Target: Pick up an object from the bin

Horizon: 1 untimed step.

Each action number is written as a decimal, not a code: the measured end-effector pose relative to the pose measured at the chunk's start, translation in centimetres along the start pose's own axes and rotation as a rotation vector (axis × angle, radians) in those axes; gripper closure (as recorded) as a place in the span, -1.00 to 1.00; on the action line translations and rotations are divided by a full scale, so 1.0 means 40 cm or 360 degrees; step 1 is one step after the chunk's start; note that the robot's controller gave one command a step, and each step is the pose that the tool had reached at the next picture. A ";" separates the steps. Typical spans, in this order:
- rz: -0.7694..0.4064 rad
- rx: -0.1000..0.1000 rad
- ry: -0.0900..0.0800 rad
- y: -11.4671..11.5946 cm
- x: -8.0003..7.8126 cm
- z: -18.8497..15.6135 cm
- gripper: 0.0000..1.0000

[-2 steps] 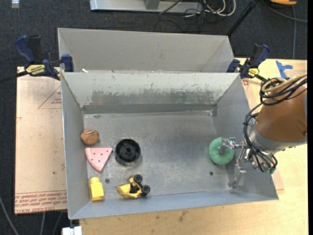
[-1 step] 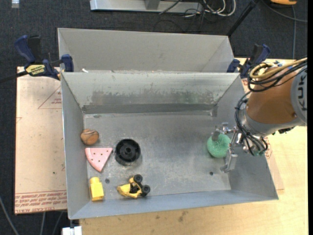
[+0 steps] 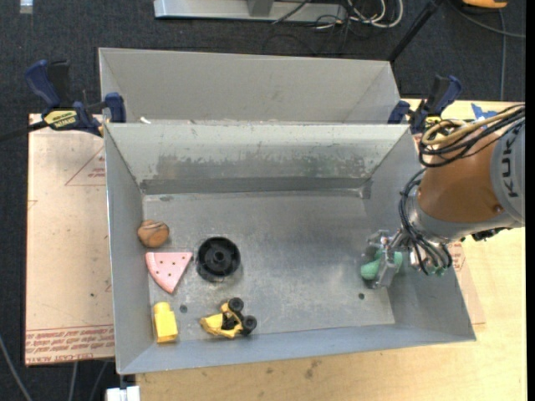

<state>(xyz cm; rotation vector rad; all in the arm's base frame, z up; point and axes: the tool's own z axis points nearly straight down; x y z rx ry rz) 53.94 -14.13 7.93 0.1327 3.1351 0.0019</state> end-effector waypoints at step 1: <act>0.0000 0.0000 0.0000 0.000 0.000 0.000 1.00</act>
Offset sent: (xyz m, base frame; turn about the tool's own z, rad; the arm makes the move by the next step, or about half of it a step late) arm -0.0029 -0.0002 0.1734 -0.0335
